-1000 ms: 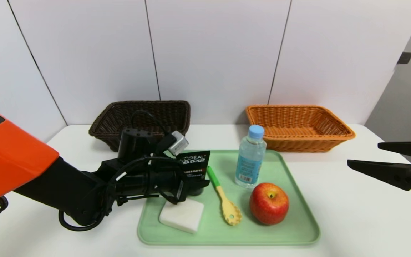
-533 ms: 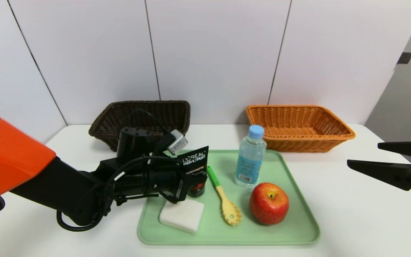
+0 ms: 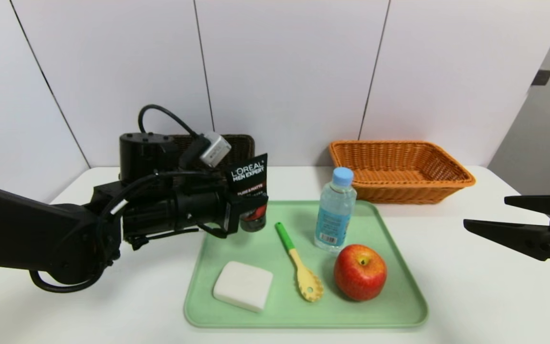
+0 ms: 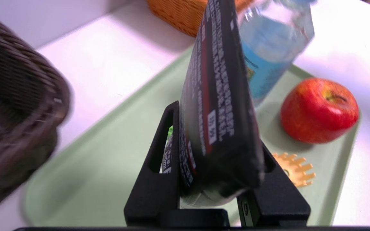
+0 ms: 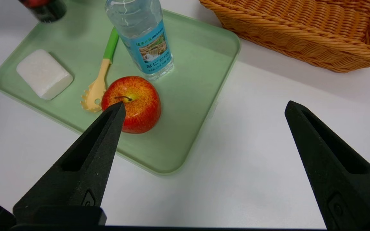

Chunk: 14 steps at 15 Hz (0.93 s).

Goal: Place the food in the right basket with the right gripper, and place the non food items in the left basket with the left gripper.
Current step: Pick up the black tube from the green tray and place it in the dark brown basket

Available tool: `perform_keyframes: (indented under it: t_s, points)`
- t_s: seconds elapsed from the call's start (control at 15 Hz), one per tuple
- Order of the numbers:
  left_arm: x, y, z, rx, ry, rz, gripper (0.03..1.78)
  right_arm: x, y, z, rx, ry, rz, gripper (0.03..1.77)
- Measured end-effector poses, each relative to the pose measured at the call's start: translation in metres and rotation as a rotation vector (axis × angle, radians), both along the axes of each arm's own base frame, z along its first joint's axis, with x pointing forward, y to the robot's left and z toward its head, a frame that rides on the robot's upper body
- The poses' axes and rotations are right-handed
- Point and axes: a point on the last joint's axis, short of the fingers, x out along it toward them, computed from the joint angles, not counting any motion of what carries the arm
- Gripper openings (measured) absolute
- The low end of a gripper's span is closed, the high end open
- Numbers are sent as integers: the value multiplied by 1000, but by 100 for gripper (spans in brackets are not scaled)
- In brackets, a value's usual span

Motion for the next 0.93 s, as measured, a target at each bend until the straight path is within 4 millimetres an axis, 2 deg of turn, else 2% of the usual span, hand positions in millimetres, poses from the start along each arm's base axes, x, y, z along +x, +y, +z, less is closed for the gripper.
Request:
perform_keyframes:
  t_s: [0.2,0.47,0.67,0.93]
  points:
    - [9,23,36,-61,-65,84,48,0,0,0,-2,-1,0,171]
    - [32,74,79,-73,-84,257,48,1,0,1,0,-5,0,171]
    - [55,111,85,-62,-70,381,48,2,0,1,-1,-5,3,171]
    - [93,142,69,-43,-56,490,48,3,1,1,-1,-2,2,171]
